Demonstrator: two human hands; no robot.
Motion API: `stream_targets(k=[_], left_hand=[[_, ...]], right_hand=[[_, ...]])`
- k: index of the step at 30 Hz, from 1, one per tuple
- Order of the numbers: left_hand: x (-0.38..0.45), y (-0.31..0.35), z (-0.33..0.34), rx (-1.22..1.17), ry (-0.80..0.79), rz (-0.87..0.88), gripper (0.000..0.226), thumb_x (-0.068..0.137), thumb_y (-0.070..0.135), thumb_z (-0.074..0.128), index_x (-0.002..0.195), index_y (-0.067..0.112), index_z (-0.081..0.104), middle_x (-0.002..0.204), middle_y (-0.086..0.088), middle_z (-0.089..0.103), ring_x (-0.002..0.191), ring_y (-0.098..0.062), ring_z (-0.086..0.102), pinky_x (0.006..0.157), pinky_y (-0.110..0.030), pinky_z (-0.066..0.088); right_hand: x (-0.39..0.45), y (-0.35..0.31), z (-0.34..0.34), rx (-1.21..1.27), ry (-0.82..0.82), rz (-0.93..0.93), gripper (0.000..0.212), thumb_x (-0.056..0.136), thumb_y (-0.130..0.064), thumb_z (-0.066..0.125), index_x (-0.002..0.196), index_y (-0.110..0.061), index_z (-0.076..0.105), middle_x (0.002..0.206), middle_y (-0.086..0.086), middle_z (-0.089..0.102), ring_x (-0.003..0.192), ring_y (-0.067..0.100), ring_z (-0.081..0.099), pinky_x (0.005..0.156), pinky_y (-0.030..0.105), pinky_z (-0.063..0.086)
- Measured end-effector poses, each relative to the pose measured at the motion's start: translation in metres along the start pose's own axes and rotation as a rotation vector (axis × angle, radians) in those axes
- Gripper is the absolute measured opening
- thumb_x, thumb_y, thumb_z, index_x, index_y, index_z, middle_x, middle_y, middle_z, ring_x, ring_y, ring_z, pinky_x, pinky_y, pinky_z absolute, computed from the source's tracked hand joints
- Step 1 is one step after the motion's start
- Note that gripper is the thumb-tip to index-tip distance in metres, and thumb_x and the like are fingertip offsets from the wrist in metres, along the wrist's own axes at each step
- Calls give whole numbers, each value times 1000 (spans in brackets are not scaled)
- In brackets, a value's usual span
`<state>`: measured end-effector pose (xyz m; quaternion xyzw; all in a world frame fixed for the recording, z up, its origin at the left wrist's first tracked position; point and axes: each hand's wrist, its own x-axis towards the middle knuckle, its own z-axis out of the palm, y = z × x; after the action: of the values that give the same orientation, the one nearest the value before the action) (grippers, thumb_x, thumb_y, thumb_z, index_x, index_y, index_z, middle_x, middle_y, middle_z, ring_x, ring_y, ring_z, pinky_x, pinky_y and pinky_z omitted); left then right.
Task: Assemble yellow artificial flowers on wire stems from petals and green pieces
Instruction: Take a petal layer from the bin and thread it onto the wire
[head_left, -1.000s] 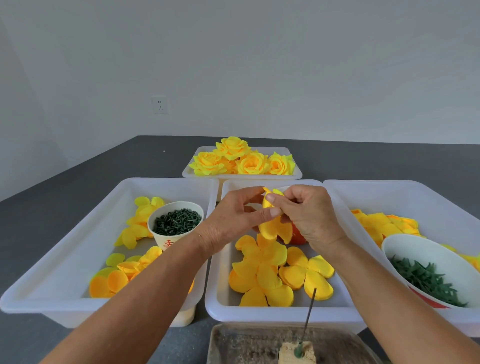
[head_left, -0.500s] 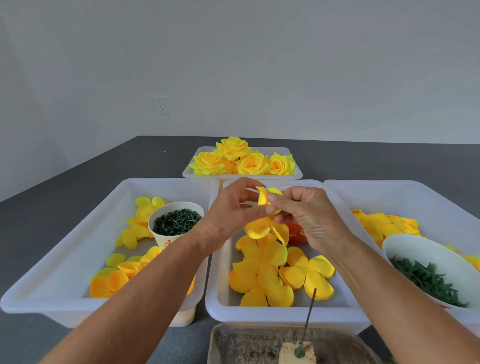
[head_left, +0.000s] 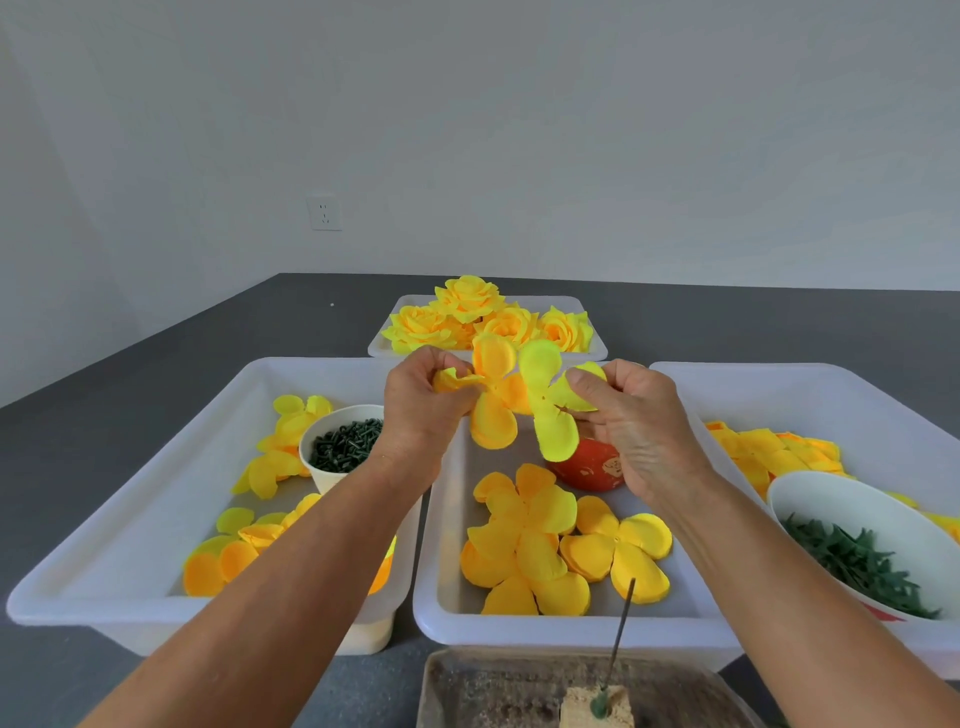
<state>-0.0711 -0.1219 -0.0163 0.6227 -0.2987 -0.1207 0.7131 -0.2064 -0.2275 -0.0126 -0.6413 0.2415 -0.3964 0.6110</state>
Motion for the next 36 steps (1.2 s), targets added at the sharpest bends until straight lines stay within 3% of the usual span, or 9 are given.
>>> stream_targets(k=[2, 4, 9, 14, 19, 25, 31, 34, 36], left_hand=[[1, -1, -1, 12, 35, 3, 31, 75, -17, 59, 73, 13, 53, 78, -7, 59, 74, -23, 55, 68, -38, 50], [0, 0, -1, 21, 59, 4, 35, 74, -19, 57, 78, 16, 54, 82, -9, 58, 76, -23, 54, 65, -35, 49], [-1, 3, -1, 1, 76, -21, 44, 77, -17, 52, 90, 25, 55, 96, -11, 61, 79, -22, 57, 63, -32, 51], [-1, 4, -1, 24, 87, -36, 35, 79, -10, 59, 100, 18, 57, 98, -11, 62, 82, -24, 60, 65, -32, 52], [1, 0, -3, 114, 62, -28, 26, 75, -9, 62, 77, 17, 61, 76, -8, 61, 72, -24, 56, 62, -35, 50], [3, -5, -2, 317, 115, 70, 20, 78, 0, 65, 85, 19, 62, 77, 2, 61, 75, -21, 58, 67, -35, 53], [5, -5, -6, 384, 253, 123, 14, 80, 3, 64, 91, 12, 63, 81, -1, 62, 75, -19, 58, 71, -36, 54], [5, -5, -5, 396, 233, 116, 14, 80, 3, 64, 91, 12, 63, 81, -1, 61, 75, -20, 57, 71, -37, 54], [5, -5, -4, 396, 206, 103, 13, 80, 4, 64, 88, 14, 62, 80, -1, 61, 76, -22, 58, 72, -39, 55]], right_hand=[[0, 1, -1, -4, 17, 15, 17, 86, -11, 65, 85, 5, 61, 92, 28, 67, 81, 33, 69, 68, 38, 58], [0, 2, -1, -25, 42, 14, 8, 85, -11, 67, 78, -7, 63, 85, 19, 71, 78, 30, 70, 72, 41, 58], [5, 6, -5, -115, 194, -15, 11, 82, -13, 69, 75, -15, 61, 83, 14, 70, 81, 33, 68, 76, 47, 57], [8, 7, -9, -202, 298, -21, 14, 79, -12, 68, 75, -23, 59, 81, 6, 67, 75, 22, 64, 65, 32, 52], [10, 10, -11, -359, 195, 80, 7, 79, -15, 69, 83, -18, 64, 76, -3, 61, 75, 14, 57, 56, 24, 43], [5, 5, -10, -506, 8, 230, 7, 75, -7, 72, 80, -9, 66, 86, 17, 66, 81, 27, 60, 69, 33, 50], [2, 6, -8, -494, -147, 383, 15, 72, -7, 78, 82, -11, 67, 91, 11, 66, 87, 24, 60, 78, 33, 50], [1, 7, -6, -505, -207, 385, 15, 74, -5, 76, 73, -14, 64, 76, 1, 61, 74, 13, 54, 66, 25, 44], [-1, 7, -6, -586, -292, 389, 10, 76, -6, 75, 83, -9, 69, 76, 1, 61, 78, 15, 54, 68, 25, 43]])
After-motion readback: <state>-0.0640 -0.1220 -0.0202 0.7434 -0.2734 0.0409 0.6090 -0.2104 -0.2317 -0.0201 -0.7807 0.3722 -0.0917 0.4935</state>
